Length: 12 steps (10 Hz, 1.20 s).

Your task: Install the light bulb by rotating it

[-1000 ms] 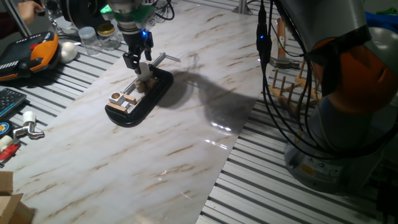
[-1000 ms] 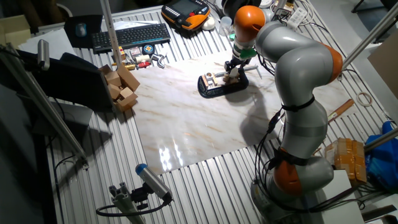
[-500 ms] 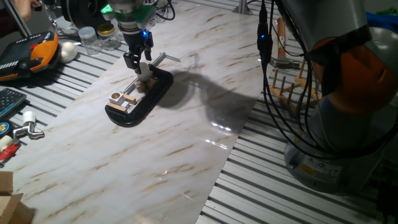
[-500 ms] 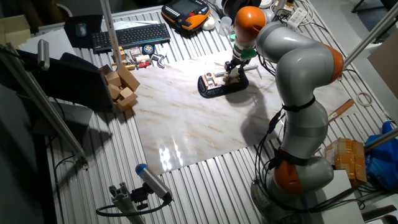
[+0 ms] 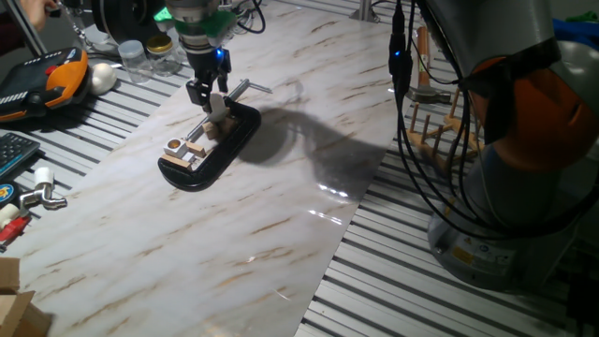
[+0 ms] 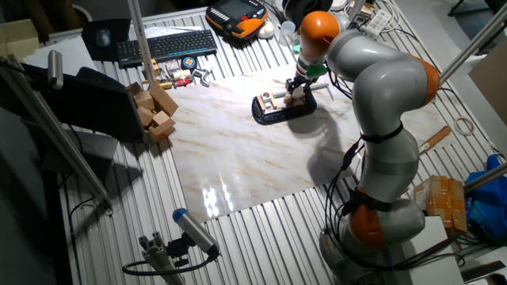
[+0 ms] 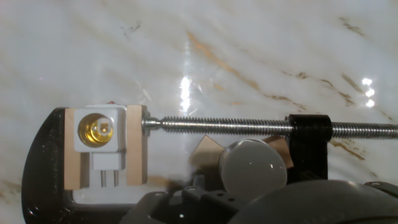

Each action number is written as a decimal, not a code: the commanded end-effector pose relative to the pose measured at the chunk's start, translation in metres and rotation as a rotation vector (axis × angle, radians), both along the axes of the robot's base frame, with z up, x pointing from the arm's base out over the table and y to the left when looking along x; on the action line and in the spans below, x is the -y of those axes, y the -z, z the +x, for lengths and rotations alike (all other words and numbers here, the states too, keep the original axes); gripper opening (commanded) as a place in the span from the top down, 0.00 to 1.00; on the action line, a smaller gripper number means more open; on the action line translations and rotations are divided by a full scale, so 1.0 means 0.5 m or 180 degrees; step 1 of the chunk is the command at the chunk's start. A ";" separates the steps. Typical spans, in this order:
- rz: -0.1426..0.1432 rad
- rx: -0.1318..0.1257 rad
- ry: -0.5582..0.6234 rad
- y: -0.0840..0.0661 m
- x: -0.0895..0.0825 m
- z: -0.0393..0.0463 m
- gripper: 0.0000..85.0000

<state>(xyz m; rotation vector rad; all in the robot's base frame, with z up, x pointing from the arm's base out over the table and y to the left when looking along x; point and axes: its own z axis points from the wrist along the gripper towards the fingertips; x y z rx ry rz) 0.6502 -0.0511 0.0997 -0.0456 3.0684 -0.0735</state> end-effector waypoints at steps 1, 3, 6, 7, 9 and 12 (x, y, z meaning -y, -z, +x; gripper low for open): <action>0.0013 -0.0005 0.0000 0.005 -0.001 0.001 0.20; 0.0033 -0.0010 0.0000 0.017 0.001 0.004 0.20; 0.0013 -0.0020 0.0001 0.021 0.004 0.004 0.20; 0.0008 -0.0020 -0.0004 0.022 0.004 0.004 0.20; 0.0007 0.0009 -0.0015 0.025 0.004 0.005 0.20; 0.0007 0.0009 -0.0020 0.021 0.006 0.006 0.40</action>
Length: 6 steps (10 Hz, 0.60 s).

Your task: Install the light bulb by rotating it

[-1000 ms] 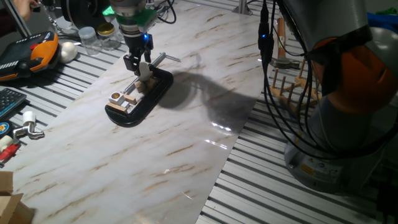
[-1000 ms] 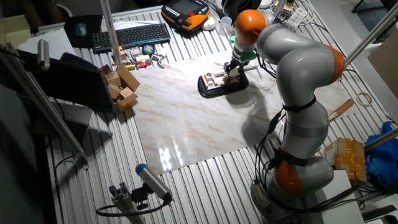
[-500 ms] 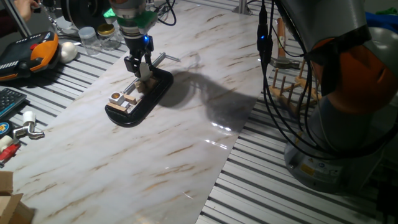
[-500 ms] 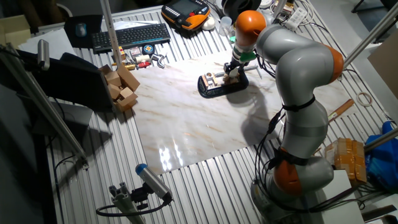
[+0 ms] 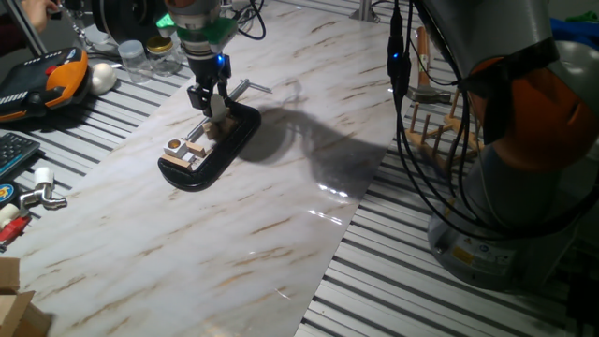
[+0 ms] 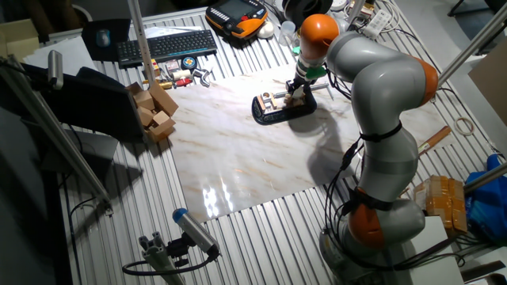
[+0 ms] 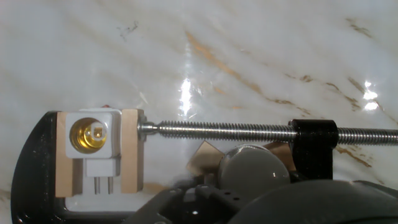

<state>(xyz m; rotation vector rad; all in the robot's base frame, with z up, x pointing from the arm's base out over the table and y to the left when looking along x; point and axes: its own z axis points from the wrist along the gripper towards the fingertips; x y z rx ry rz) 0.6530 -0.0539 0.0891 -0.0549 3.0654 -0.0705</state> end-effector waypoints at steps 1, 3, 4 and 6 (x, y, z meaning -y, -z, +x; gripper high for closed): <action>-0.0004 0.0000 -0.0005 0.000 0.000 0.000 0.40; -0.0004 0.0000 -0.0005 0.000 0.000 0.000 0.40; -0.0005 -0.0001 -0.0020 -0.001 0.001 0.000 0.40; -0.0006 -0.0002 -0.0034 -0.002 0.001 -0.001 0.40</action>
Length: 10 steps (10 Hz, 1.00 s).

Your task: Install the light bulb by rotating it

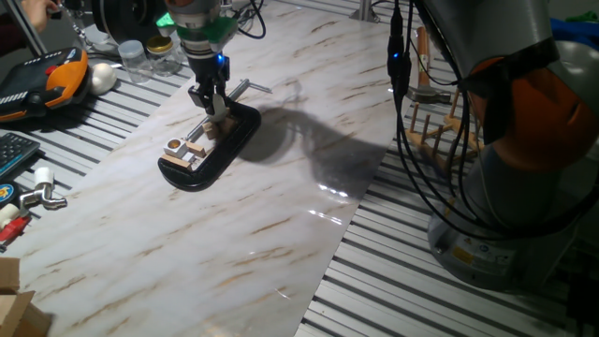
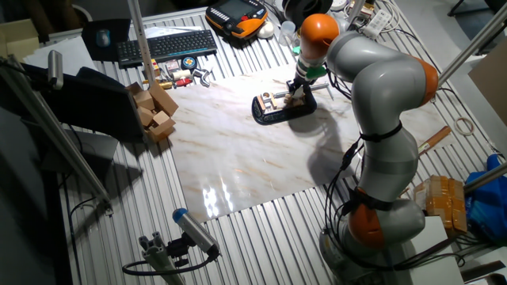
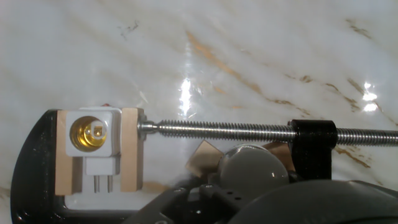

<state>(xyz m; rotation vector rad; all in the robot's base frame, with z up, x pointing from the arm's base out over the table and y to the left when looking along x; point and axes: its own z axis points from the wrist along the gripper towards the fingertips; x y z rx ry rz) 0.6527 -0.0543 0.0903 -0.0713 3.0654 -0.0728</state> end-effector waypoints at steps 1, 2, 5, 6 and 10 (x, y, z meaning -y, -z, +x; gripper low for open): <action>0.0004 -0.0005 -0.0005 0.000 0.000 0.000 0.60; 0.0004 -0.0010 -0.0010 -0.002 0.000 0.000 0.60; 0.0003 -0.0030 -0.0024 -0.007 0.001 0.000 0.60; 0.0003 -0.0030 -0.0029 -0.009 0.002 0.000 0.60; 0.0016 -0.0075 -0.0041 -0.026 0.001 0.000 0.80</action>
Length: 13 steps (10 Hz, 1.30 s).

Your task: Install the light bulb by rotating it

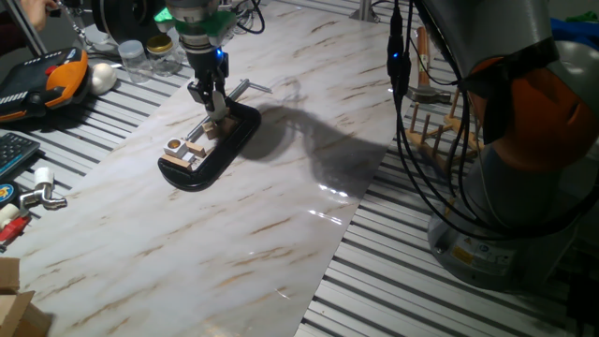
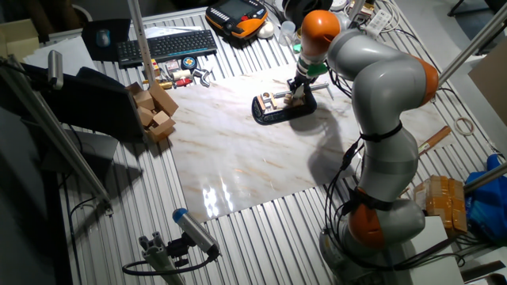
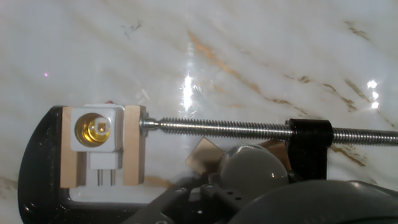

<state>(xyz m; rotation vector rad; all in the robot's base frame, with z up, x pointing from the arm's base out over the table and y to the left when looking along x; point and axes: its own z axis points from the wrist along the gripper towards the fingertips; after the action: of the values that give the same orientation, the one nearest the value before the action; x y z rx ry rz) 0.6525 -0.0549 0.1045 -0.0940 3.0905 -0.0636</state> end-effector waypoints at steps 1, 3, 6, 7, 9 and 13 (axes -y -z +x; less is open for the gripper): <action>-0.0001 -0.0017 -0.0006 -0.006 -0.001 0.000 1.00; 0.0009 -0.0032 -0.0005 -0.020 -0.004 0.001 1.00; 0.0050 -0.0030 0.0043 -0.045 -0.015 0.004 1.00; 0.0061 -0.0025 0.0063 -0.053 -0.020 0.004 1.00; 0.0082 0.0005 0.0086 -0.067 -0.034 0.005 1.00; 0.0079 0.0047 0.0187 -0.093 -0.075 0.006 1.00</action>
<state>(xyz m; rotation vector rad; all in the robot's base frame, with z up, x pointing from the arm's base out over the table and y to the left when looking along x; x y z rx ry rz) 0.6556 -0.0172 0.1509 -0.0036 3.0784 -0.0282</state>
